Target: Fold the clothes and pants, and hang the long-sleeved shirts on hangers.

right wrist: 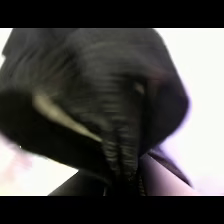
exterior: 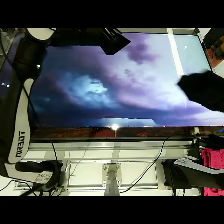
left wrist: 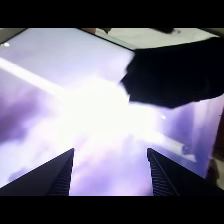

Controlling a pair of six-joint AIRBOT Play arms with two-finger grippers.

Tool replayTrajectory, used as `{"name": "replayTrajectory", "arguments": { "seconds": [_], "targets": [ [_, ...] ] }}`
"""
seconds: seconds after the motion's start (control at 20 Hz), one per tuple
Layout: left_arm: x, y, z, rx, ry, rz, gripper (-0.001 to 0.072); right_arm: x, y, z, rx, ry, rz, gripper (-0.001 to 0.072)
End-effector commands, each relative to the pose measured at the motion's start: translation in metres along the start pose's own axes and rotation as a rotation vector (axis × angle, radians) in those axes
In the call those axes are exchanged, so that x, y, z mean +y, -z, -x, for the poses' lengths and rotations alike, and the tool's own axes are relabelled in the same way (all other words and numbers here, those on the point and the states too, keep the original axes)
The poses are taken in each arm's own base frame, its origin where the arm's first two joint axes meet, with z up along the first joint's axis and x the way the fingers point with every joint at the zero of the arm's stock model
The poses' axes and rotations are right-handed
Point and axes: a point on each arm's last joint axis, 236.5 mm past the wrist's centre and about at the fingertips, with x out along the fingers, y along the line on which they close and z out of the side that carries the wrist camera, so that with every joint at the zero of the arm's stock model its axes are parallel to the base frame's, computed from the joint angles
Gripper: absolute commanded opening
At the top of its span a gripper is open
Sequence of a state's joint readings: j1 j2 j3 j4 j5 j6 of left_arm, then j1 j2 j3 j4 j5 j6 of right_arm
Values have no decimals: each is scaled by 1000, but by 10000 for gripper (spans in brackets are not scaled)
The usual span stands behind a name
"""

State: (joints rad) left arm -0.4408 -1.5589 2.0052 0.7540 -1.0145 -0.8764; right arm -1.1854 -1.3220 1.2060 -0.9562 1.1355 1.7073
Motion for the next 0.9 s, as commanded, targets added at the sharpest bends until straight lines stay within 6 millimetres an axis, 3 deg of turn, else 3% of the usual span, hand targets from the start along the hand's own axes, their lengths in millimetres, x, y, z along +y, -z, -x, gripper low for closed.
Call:
{"name": "replayTrajectory", "arguments": {
  "seconds": [0.0, 0.1, 0.4, 0.85],
  "targets": [
    [1, 11, -12, 21, 11, 13, 509, -93, -12, 48, -25, 277, -101, 20],
    [2, 11, -12, 22, 12, 13, 509, -100, -5, 49, 3, 315, -91, 20],
    [2, 11, -12, 22, 11, 13, 509, -74, 16, 31, 62, 325, -22, 20],
    [2, 12, -12, 22, 11, 13, 510, -73, 68, 21, 222, 486, 63, 29]
  ]
}}
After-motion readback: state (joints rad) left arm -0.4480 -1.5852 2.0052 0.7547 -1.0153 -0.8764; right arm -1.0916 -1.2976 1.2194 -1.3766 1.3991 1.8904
